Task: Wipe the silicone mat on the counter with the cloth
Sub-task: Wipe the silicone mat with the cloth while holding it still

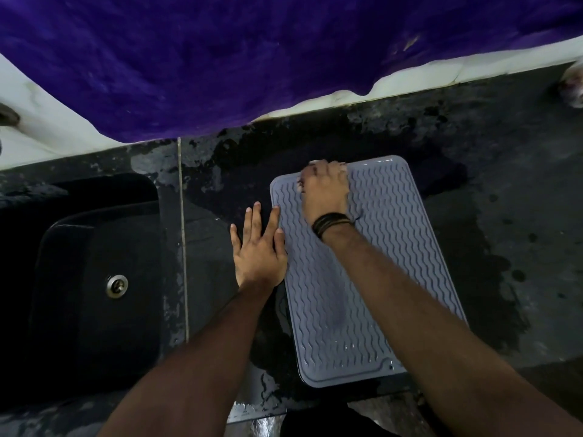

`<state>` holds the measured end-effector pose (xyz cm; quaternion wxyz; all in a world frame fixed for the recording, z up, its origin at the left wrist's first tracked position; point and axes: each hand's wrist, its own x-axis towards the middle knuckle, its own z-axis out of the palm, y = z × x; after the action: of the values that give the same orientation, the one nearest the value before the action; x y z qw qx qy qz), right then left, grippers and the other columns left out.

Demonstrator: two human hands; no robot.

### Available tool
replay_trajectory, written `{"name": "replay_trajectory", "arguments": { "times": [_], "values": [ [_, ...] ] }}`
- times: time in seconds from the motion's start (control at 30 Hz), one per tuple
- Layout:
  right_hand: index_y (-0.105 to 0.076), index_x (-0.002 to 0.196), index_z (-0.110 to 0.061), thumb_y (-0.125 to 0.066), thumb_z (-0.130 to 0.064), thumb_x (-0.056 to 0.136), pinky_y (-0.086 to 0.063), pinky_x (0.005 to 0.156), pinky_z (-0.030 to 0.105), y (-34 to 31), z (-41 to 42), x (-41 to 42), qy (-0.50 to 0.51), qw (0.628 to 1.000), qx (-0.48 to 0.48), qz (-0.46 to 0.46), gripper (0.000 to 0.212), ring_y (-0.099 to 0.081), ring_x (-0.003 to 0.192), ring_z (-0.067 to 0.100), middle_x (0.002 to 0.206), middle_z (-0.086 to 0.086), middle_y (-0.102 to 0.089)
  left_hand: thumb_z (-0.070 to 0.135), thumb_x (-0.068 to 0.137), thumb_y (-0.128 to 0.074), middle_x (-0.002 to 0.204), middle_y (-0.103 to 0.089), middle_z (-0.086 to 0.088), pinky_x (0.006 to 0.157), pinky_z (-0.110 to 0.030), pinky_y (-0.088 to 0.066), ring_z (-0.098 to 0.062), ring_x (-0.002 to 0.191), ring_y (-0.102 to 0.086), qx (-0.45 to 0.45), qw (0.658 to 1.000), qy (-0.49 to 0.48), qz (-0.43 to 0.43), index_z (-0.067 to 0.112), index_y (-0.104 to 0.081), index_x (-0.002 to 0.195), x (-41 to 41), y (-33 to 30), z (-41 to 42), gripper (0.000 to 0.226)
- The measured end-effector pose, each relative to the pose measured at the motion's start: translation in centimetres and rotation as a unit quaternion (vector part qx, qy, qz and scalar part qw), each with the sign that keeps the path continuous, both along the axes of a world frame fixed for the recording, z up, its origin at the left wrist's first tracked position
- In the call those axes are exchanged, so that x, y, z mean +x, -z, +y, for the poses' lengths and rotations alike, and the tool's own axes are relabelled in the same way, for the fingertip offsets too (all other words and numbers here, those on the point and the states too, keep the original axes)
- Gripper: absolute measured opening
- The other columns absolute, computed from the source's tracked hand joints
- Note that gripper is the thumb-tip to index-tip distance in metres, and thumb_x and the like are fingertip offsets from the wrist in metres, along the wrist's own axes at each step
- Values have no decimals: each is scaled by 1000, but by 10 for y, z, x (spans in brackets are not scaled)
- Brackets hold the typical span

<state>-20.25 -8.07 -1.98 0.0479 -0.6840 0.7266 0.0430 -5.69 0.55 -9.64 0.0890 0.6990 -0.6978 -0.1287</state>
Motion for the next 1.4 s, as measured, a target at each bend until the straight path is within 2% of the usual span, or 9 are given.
{"name": "replay_trajectory", "arguments": {
  "times": [0.13, 0.27, 0.4, 0.57, 0.67, 0.8, 1.0, 1.17, 1.4],
  "values": [
    [-51, 132, -16, -55, -26, 88, -27, 111, 53, 1, 4, 43, -101, 995, -6, -24, 46, -39, 129, 36, 138, 13, -48, 44, 103, -16, 170, -11, 1, 125, -53, -3, -17, 157, -1, 0, 1000, 5, -12, 32, -28, 158, 0, 0, -1, 57],
    [-51, 135, -19, -51, -19, 91, -30, 107, 43, 5, 8, 21, -157, 985, -46, -48, 44, -39, 128, 29, 141, 6, -48, 46, 104, -15, 170, -10, 2, 125, -52, -1, -16, 157, -1, 3, 1000, -3, -9, 37, -23, 159, -1, 0, 0, 57],
    [-53, 135, -19, -55, -20, 88, -35, 95, 44, 1, 5, -43, -114, 992, -43, -23, 46, -42, 120, 31, 133, 7, -53, 47, 105, -15, 170, -9, 3, 125, -51, 1, -15, 157, 1, 4, 1000, -3, 0, 39, -19, 160, -1, 0, 1, 55],
    [-58, 127, -17, -56, -21, 88, -36, 93, 44, -5, -2, -102, 8, 999, -24, 28, 39, -43, 115, 35, 122, 11, -57, 47, 105, -15, 170, -9, 2, 125, -52, 0, -15, 157, 0, -1, 1000, 0, 1, 38, -20, 160, 1, 1, 1, 56],
    [-49, 136, -14, -57, -27, 89, -34, 101, 45, -3, 0, -91, 47, 998, -9, 41, 49, -39, 125, 36, 134, 14, -51, 47, 105, -15, 170, -9, 3, 125, -52, 0, -15, 157, 0, -2, 1000, 0, 4, 38, -21, 160, 1, 1, 0, 56],
    [-25, 150, -6, -52, -24, 93, -20, 117, 50, 6, 11, -33, 43, 999, 4, 5, 65, -24, 141, 40, 155, 20, -26, 48, 105, -14, 170, -7, 3, 125, -52, 1, -15, 157, 2, 2, 1000, 0, -2, 39, -18, 160, 1, 2, 0, 55],
    [-41, 141, -13, -51, -23, 92, -24, 115, 53, 9, 21, 25, -60, 998, -17, -29, 52, -31, 138, 36, 151, 15, -33, 46, 105, -17, 170, -10, 1, 125, -52, -2, -16, 157, -2, 0, 1000, 2, -12, 38, -24, 159, 0, 0, -1, 55],
    [-47, 139, -18, -53, -18, 89, -30, 109, 46, 9, 23, 0, -126, 989, -46, -64, 50, -39, 130, 31, 143, 8, -46, 46, 106, -16, 170, -7, 2, 125, -51, 2, -15, 157, 2, 7, 1000, 4, -7, 38, -20, 160, 0, 0, 0, 54],
    [-57, 120, -14, -62, -23, 83, -38, 88, 43, -5, -3, -111, 39, 998, -33, 27, 38, -46, 112, 35, 119, 13, -57, 44, 108, -20, 170, -6, 2, 125, -50, 4, -14, 156, 4, 7, 1000, 1, -5, 39, -16, 160, 1, 3, 0, 52]
  ]
}}
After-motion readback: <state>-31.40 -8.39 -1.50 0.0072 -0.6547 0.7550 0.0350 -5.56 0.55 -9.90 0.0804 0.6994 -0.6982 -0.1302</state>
